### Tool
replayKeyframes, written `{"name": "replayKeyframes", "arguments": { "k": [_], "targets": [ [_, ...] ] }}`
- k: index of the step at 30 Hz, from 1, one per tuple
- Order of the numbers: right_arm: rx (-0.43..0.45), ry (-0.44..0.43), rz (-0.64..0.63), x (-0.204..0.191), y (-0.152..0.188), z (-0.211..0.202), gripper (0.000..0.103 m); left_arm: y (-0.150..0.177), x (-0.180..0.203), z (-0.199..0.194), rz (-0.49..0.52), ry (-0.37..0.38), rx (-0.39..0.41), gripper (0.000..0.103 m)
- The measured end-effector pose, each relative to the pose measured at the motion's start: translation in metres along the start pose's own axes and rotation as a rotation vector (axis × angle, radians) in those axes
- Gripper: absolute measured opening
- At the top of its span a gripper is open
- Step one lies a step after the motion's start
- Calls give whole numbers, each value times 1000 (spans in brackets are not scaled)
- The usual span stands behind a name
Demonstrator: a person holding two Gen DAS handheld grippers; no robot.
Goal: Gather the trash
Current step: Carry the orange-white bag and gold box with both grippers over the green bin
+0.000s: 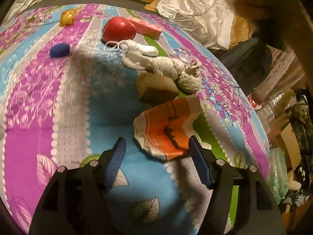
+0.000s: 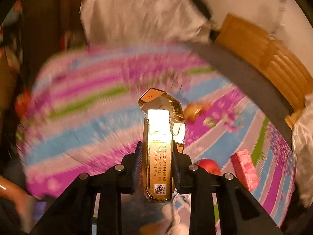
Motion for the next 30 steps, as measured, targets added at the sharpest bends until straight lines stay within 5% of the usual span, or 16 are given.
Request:
{"name": "replayKeyframes", "arguments": {
  "k": [5,9,11,13,16,21,30],
  "targets": [
    [130,5,212,35,34,-123,29,-27,5,9,148,1,-22,71],
    [98,71,369,55,101,-170,29,-27,5,36,255,8,-154,70],
    [81,99,439,60,132,-186,29,-17,16,38,347,22,-212,29],
    [76,121,516,64,166,-199,29,-8,24,36,373,26,-232,19],
    [59,150,603,58,212,-212,29,11,37,20,391,3,-208,9],
    [32,207,632,22,259,-219,29,26,50,-14,350,-57,-139,8],
    [15,279,637,-7,287,-241,29,-26,100,-66,302,-266,23,8]
  ]
}}
Point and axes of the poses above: each gripper's, at about its wrist camera, not at the fingertips, and z roughly the way its jaws point, x to its right, y to its underside, the point moved 10 cm from there along z, roughly the way its jaws point, and after that the axes turned 7 degrees about y, right-handed, at the moved point
